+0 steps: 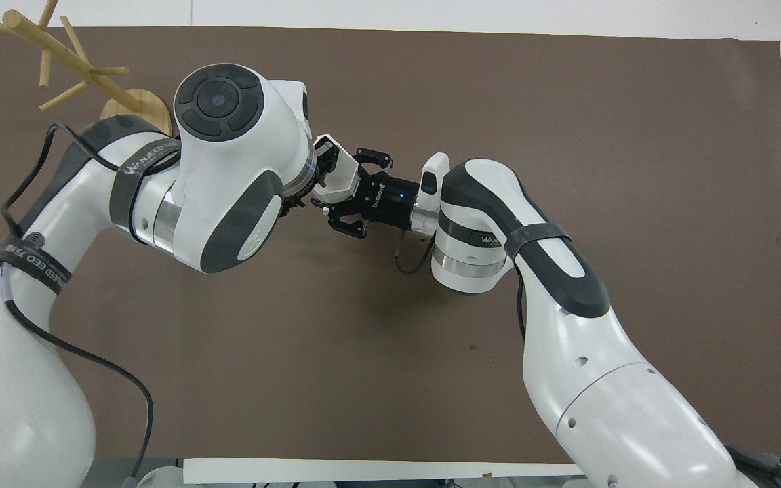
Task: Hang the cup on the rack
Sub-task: 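Grasp the cup with the left gripper and open the right gripper, then carry the cup with the left gripper while the right gripper withdraws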
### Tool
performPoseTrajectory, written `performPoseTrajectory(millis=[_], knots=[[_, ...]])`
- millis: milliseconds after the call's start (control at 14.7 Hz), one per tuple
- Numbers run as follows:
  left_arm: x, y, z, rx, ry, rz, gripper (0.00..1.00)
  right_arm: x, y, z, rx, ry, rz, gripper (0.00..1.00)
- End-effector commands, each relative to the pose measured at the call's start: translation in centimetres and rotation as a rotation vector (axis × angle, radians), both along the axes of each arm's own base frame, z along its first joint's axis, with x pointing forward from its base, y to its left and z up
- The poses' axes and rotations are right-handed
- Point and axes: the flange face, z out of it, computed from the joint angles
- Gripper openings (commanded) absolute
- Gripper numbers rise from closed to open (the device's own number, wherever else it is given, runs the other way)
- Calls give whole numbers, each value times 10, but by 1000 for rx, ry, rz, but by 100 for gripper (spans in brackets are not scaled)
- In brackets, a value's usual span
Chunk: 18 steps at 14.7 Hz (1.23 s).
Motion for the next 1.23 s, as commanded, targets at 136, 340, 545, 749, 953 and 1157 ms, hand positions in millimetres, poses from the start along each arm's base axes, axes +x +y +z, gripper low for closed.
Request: performPoseTrajectory(millis=[136, 340, 545, 749, 953, 1157], knots=[[0, -2, 0, -16, -13, 16, 0, -1, -2, 6, 3, -13, -17, 27], [4, -2, 3, -23, -37, 17, 0, -1, -2, 6, 2, -10, -19, 41], [9, -1, 8, -8, -68, 8, 0, 7, -15, 9, -6, -11, -45, 100], [22, 9, 16, -43, -144, 31, 0, 30, -60, 30, -13, -57, -69, 100], [43, 44, 24, -128, -282, 97, 0, 44, -117, 29, -19, -85, -20, 100], [34, 79, 17, -232, -457, 136, 0, 59, -194, 27, -73, -114, 48, 100]])
